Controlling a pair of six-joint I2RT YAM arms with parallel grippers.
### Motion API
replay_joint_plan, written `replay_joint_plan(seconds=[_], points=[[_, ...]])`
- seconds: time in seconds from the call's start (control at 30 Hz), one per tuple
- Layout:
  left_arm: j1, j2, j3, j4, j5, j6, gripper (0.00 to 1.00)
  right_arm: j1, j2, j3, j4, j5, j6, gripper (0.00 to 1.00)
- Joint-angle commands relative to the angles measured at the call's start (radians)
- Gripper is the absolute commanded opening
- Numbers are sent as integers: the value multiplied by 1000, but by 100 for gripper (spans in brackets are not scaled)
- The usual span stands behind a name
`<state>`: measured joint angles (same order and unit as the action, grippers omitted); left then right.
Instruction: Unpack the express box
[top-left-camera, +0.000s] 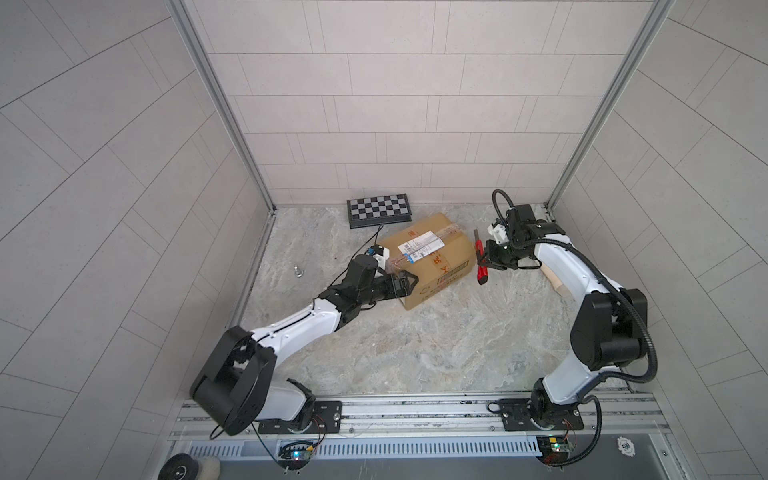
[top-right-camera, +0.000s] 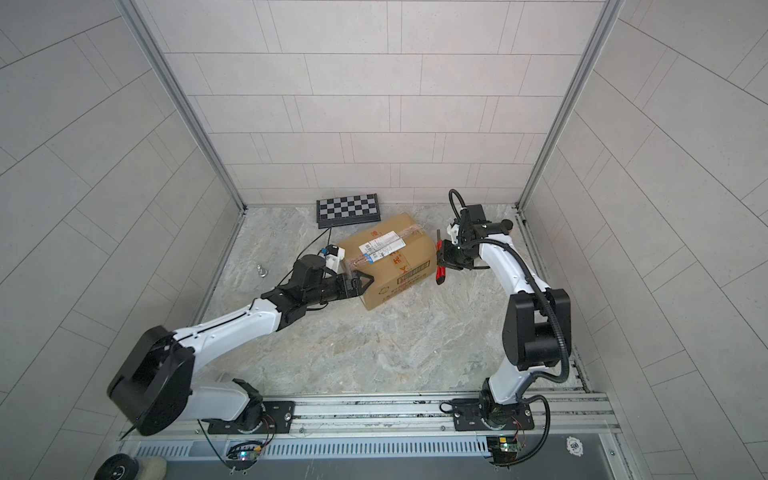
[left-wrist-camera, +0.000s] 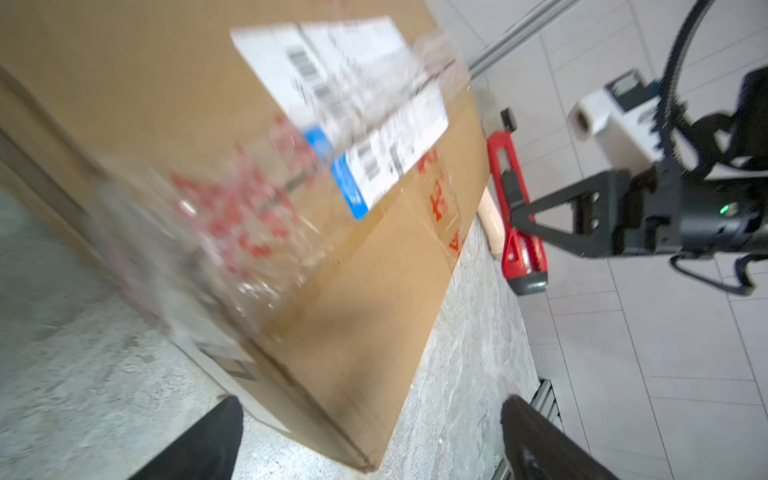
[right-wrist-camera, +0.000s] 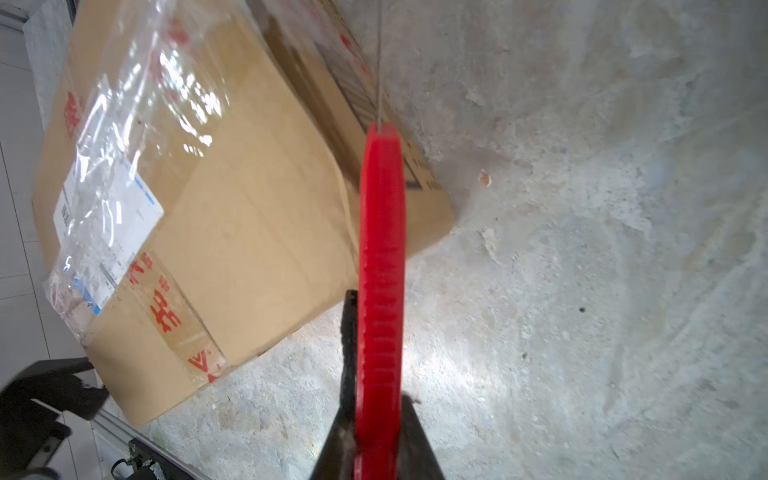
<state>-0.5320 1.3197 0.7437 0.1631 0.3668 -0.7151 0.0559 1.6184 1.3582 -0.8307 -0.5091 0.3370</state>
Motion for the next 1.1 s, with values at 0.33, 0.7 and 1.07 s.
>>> replay_joint_plan(seconds=[0.33, 0.7, 1.07], points=[[269, 282, 446, -182, -59, 212, 100, 66, -389, -353, 64, 37, 108, 0], [201, 442, 437, -111, 81, 201, 100, 159, -188, -226, 183, 16, 139, 0], [123, -56, -49, -37, 29, 72, 100, 301, 187, 166, 127, -18, 82, 0]])
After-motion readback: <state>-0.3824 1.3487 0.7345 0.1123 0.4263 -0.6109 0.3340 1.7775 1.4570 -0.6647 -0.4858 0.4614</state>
